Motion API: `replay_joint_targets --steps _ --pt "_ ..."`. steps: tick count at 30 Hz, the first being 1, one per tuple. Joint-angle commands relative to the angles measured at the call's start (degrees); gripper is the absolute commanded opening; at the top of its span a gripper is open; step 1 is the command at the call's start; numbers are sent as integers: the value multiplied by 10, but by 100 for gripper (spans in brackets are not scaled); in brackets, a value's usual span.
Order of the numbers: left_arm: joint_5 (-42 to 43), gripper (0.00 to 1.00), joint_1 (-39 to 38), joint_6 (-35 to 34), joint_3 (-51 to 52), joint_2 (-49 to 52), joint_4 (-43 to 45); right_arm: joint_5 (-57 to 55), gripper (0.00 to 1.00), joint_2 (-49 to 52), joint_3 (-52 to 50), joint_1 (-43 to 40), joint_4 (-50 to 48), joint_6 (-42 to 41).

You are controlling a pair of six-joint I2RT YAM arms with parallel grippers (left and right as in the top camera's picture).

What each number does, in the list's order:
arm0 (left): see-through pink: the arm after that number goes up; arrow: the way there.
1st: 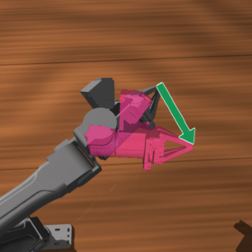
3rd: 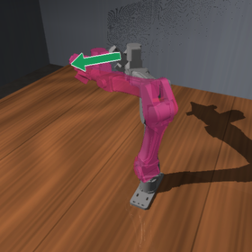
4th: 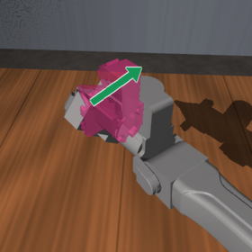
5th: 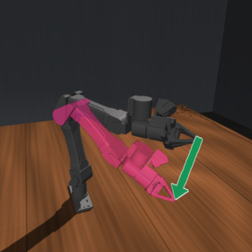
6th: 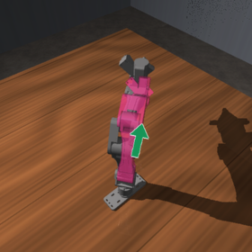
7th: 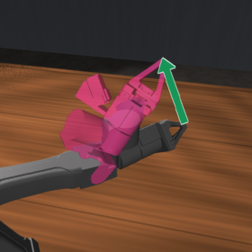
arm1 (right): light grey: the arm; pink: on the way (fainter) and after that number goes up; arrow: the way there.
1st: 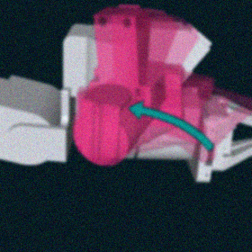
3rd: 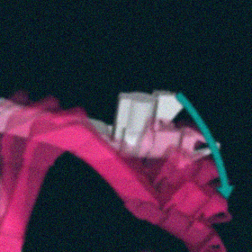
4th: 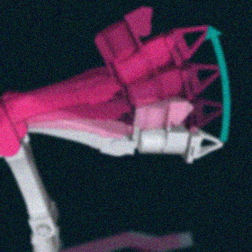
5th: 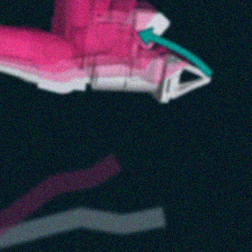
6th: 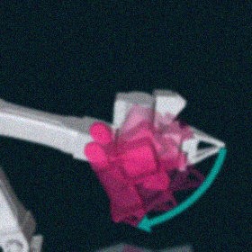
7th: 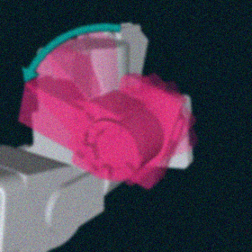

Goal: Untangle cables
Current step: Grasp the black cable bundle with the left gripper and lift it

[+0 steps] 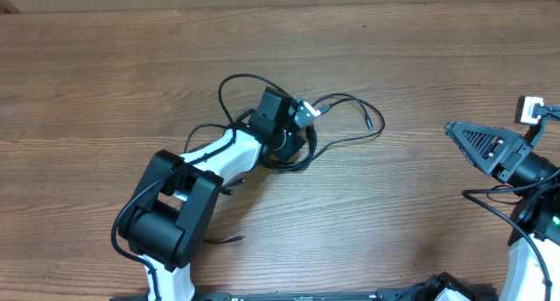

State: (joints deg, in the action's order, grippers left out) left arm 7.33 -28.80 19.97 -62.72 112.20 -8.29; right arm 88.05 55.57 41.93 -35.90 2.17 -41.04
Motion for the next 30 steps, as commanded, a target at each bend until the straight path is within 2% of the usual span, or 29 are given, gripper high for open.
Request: replay_joint_targets --steps 1,5,9,11,12,16,22,30 --pt "52 50 -2 6 7 25 -13 19 97 -2 8 3 -2 6" --pt "58 47 -2 6 7 25 -28 19 97 -2 8 3 -2 6" --pt "58 33 -1 6 7 25 -38 19 96 -2 8 3 -2 6" --pt "58 8 -1 6 7 24 -38 19 96 -2 8 3 -2 6" --pt "58 4 -1 6 7 24 -38 19 96 -2 8 3 -2 6" --pt "59 4 0 -9 -12 16 -48 19 90 -2 8 3 8 6" --pt "80 4 0 -14 -105 -66 -127 19 87 -3 8 11 13 -4" --pt "105 4 0 -35 -202 -197 -170 10 86 -3 8 138 -62 -105"
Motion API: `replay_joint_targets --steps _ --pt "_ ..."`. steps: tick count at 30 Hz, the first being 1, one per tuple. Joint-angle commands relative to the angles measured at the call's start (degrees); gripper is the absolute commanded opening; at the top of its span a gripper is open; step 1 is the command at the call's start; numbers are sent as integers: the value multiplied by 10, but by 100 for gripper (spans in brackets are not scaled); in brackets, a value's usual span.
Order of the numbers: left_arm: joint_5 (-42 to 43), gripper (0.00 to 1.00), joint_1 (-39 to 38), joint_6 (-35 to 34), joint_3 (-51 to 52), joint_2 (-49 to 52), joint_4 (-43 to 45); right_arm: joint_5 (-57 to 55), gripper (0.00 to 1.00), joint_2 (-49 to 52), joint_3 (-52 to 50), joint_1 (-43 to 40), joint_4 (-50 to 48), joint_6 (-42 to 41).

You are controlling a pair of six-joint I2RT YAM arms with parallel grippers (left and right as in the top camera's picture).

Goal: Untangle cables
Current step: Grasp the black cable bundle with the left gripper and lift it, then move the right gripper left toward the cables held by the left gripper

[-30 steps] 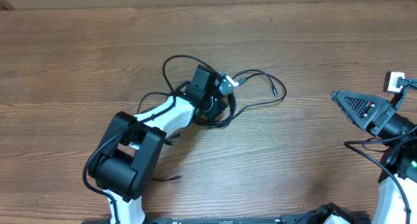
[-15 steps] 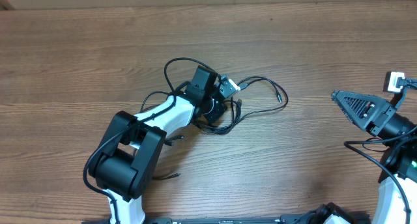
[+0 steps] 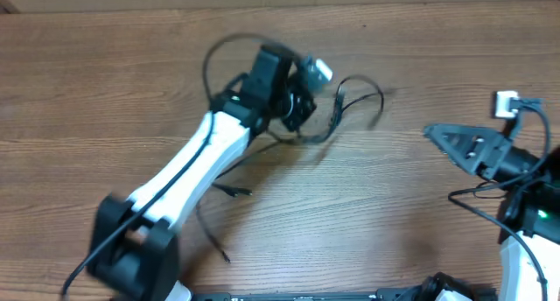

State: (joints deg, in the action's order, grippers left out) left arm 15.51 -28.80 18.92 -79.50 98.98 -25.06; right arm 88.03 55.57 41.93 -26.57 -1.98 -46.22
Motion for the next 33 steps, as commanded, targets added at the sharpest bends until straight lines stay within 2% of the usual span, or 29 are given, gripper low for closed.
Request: replay_joint_targets --steps 1,8,14,17,21,23,27,31,33 --pt "24 4 0 -28 -36 -76 -3 6 86 -3 8 64 -31 -63" --pt "22 4 0 -29 -37 -175 -34 -24 85 -3 8 202 -40 -72" --pt "19 4 0 -29 -37 -228 -59 -152 88 -2 8 326 3 -54" --pt "-7 4 0 -29 -37 -238 -72 -257 90 -2 8 362 90 15" --pt "-87 4 0 -90 -37 -240 -95 -450 91 -2 8 402 208 153" --pt "-91 4 0 -118 -37 -240 -106 -531 91 -2 8 431 230 191" --pt "-91 4 -1 -198 -37 -240 -114 -624 82 -2 8 491 195 232" --pt "-91 4 -1 -298 -37 -240 -131 -715 63 -2 8 539 138 290" --pt "-91 4 -1 -317 -36 -240 -144 -721 61 -2 8 547 121 297"
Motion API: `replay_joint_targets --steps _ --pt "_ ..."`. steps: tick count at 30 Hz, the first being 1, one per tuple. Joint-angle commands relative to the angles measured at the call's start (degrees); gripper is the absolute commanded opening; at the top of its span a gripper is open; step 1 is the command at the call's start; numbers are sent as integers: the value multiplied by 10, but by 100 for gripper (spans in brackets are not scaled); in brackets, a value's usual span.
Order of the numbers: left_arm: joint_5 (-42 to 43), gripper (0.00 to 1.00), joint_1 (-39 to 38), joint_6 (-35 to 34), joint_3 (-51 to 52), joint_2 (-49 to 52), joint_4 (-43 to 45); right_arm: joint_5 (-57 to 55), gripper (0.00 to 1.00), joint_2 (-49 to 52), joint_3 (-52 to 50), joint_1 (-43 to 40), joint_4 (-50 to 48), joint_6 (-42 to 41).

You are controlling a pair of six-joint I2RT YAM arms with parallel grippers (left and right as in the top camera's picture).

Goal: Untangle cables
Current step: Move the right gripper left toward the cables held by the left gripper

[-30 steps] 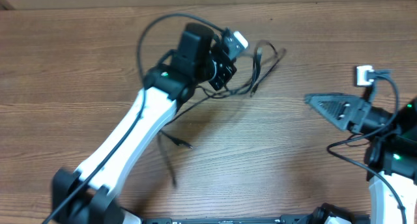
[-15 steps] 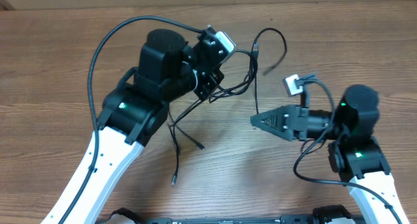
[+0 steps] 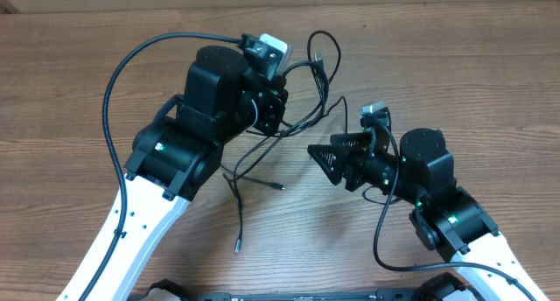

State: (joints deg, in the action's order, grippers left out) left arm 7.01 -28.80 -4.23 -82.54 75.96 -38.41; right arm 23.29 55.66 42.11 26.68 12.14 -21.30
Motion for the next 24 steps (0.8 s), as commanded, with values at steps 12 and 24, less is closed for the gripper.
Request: replay_joint_targets --steps 12,24 --pt "52 4 -2 -140 -6 -10 -50 -81 39 -3 6 19 -63 51" --pt "74 4 -10 -142 -6 -10 -66 -98 4 -3 6 19 -54 51"
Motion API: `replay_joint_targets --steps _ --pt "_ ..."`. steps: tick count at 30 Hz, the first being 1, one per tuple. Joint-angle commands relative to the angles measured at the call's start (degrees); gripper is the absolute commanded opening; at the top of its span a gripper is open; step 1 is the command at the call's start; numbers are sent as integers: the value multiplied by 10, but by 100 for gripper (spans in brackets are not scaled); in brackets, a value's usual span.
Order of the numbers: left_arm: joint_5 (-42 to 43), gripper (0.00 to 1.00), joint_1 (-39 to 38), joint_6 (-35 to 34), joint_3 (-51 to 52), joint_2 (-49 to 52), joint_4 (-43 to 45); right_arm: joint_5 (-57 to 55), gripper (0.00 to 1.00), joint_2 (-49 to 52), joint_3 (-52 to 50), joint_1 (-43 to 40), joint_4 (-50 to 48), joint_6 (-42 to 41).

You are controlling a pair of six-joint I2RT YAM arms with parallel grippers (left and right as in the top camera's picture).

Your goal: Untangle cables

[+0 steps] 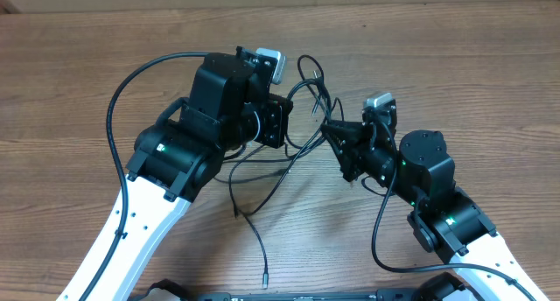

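Observation:
A tangle of thin black cables (302, 91) hangs off the table from my left gripper (282, 119), which is shut on the bundle near the middle of the overhead view. Loose strands (249, 174) trail down and to the left, and one ends in a plug (265, 285) near the front edge. My right gripper (331, 129) points left with its fingertips right at the bundle's right side, among the loops. How its jaws stand is hidden by the cables and the viewing angle.
The wooden table (70, 38) spreads all around. My left arm's own thick black lead (118, 95) arcs out to the left. My right arm's lead (378, 240) loops beside its base at the lower right.
My right gripper has moved up and slightly right, from just below the bundle to its right side. The left gripper shifted a little right, and the hanging strands and plug end now reach nearer the front.
First my left gripper was down on the cable pile at the table's middle, with my right arm at the far right. Then the left held the bundle raised, strands trailing. Later both arms were near the centre, the right gripper short of the cables; now it touches them.

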State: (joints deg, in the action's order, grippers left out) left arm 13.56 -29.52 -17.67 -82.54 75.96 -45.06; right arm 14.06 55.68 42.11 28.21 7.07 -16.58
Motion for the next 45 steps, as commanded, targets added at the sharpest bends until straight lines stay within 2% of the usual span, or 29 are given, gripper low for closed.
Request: replay_joint_targets --steps 1,7,11,17,23,30,33,35,36,40,45 --pt "9 4 -3 -7 -6 -10 0 -5 4 -3 6 3 -1 3" --pt "-24 4 -3 -8 -6 -10 5 -3 4 -3 6 3 32 1" --pt "-37 4 -1 -10 -6 -10 14 39 4 -3 6 3 38 2" --pt "-147 4 -1 -116 -6 -10 18 115 4 -3 6 3 47 2" --pt "-217 4 -1 -245 -6 -10 13 117 4 -3 6 3 71 2" --pt "-210 4 -1 -261 -6 -10 4 79 4 -3 6 3 103 -16" --pt "-189 4 -1 -210 -6 -10 -8 65 23 -3 6 3 97 -18" --pt "-154 4 -1 -171 -6 -10 -8 65 29 -3 6 3 88 -13" --pt "-134 4 -1 -155 -6 -10 -8 65 36 -3 6 3 80 -9" --pt "-51 4 -1 -124 -6 -10 -3 34 58 -3 6 3 65 -8" --pt "48 4 -1 -75 -6 -10 3 24 62 -3 6 3 63 46"
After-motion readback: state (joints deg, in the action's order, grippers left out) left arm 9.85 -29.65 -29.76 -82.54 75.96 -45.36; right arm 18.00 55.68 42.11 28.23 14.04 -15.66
